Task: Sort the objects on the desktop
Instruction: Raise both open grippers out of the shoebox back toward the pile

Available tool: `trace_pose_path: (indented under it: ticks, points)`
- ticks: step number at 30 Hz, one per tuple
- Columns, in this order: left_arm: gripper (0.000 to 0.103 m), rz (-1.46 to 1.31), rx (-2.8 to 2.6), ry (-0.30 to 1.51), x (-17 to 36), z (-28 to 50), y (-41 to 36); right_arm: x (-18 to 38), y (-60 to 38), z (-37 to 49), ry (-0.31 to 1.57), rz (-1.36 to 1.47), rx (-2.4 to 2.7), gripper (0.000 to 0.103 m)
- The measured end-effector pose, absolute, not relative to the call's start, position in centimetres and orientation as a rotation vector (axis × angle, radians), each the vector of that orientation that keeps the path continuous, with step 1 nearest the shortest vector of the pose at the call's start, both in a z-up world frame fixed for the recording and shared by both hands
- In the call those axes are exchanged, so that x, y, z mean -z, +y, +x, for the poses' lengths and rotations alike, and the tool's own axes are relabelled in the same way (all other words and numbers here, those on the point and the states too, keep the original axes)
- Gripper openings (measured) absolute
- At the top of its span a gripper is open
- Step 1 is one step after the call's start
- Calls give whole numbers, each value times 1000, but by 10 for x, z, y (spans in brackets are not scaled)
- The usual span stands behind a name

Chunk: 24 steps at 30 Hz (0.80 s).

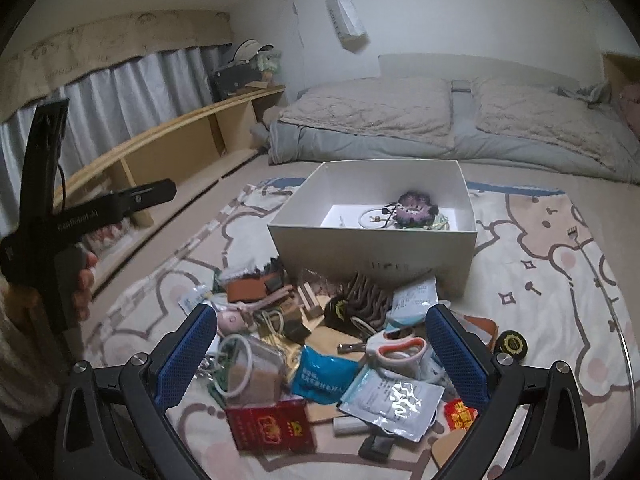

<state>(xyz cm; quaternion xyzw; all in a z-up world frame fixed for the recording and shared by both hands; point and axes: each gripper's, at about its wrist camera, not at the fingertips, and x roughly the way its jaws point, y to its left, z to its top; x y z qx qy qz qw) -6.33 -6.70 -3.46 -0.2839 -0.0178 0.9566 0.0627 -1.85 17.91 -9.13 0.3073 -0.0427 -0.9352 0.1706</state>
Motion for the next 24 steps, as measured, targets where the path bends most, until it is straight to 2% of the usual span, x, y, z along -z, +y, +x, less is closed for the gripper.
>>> trace_pose_path:
  ticks: [10,24]
  points:
    - [103,-907,-2858,40,60,-54,-66,141,147,-2,-77,964,2593,103]
    - [103,-1066,-2730,53,93,-45,-56,200,121,1,-79,1160,2505,103]
